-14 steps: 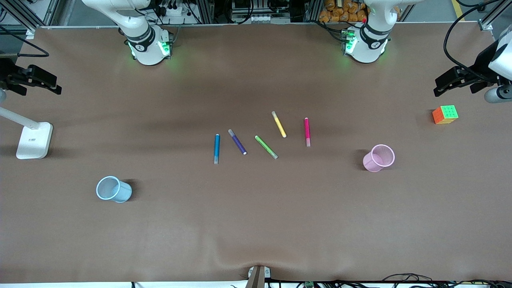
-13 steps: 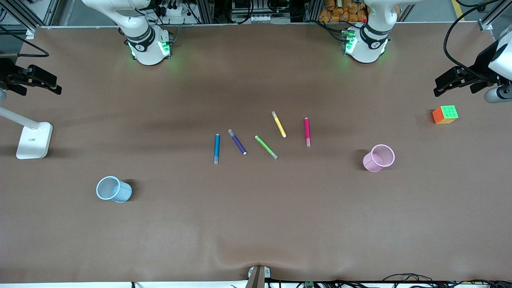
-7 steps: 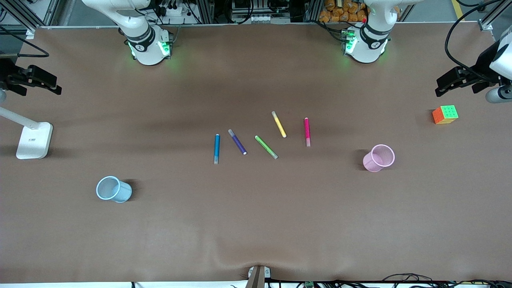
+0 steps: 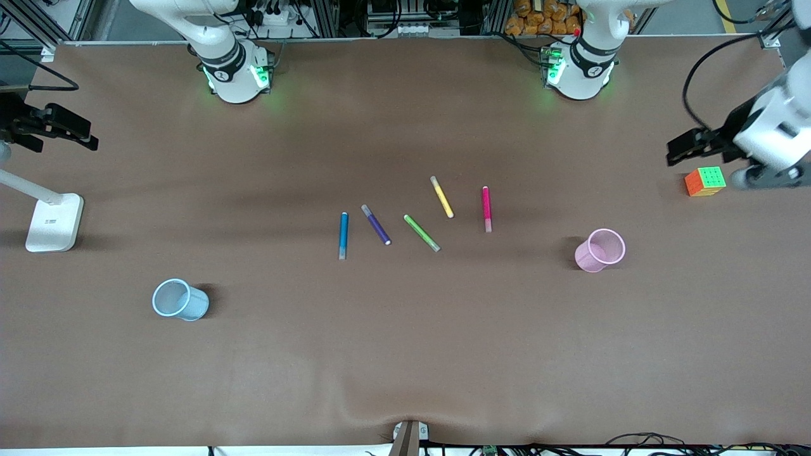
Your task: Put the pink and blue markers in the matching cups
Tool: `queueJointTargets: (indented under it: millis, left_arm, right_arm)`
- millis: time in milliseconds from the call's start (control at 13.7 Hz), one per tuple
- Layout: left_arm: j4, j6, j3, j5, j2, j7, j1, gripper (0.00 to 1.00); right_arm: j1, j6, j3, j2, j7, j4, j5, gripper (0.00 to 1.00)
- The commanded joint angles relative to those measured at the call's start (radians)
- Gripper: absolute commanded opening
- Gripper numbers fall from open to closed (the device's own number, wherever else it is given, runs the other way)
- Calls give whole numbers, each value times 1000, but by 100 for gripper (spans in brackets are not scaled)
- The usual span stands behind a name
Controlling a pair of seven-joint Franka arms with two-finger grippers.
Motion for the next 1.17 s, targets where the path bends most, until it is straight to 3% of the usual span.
queueJointTargets:
  millis: [0,437,728,947,1093]
  left_arm:
    - [36,-24,-14,1,59,-6,-35,100]
    - [44,-24,-17,-1,160,-54,-93,100]
    - [81,-10,-20,4,255,-182,-190,100]
    - [12,33,-22,6,274,-194,-221,100]
    - [-71,129,-24,-4,272,-245,-225,100]
  right_arm:
    - [3,5,0,-13,2,-15,-14,100]
    - [5,9,0,-13,2,-19,-14,100]
    - [6,9,1,-12,7,-19,-14,100]
    - [8,9,1,-12,8,-21,-14,100]
    - [6,8,1,-12,8,-21,-14,100]
